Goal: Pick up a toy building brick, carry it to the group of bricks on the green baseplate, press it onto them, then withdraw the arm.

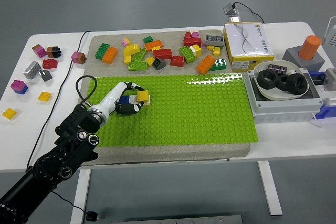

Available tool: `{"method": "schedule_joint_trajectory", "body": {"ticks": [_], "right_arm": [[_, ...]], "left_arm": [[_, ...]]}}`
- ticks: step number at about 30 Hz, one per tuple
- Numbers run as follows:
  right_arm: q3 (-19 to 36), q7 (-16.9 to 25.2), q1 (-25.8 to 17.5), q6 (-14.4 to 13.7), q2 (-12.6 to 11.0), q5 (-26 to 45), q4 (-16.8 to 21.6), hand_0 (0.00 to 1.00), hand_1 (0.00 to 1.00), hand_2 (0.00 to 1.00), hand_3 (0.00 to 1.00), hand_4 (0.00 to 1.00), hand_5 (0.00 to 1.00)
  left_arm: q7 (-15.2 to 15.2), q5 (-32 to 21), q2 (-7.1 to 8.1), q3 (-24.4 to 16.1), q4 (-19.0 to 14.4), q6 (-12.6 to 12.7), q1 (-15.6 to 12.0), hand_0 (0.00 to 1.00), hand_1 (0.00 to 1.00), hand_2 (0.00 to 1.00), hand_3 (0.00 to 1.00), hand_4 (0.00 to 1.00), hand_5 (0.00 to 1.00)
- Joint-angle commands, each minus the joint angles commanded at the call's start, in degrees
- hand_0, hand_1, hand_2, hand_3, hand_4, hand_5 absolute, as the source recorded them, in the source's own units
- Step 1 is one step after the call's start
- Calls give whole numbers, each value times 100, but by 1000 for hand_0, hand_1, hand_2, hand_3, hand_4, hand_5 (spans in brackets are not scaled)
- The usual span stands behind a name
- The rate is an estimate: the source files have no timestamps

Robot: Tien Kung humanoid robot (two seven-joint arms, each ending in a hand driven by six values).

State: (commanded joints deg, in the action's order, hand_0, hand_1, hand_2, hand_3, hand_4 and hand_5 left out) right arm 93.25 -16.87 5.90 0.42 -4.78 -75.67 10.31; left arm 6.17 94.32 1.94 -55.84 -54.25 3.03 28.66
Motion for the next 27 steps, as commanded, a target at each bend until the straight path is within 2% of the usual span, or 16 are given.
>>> {"method": "schedule_joint_trajectory", "body": {"ticks": [15, 16, 27], "right_arm": [[21, 14, 4, -5, -1, -3, 0, 621, 622, 672, 696, 746, 913], [22, 15, 4, -5, -1, -3, 0, 621, 623, 670, 696, 747, 911], [29, 18, -1, -10, 0, -5, 0, 621, 623, 669, 696, 747, 909]], "left_arm": [[-32, 41, -23, 22, 24, 29, 1, 998, 949, 920, 559, 564, 2], [-23, 44, -24, 22, 26, 24, 1, 998, 951, 927, 596, 570, 2], [38, 66, -34, 4, 40, -5, -7, 998, 956, 936, 627, 584, 2]]}}
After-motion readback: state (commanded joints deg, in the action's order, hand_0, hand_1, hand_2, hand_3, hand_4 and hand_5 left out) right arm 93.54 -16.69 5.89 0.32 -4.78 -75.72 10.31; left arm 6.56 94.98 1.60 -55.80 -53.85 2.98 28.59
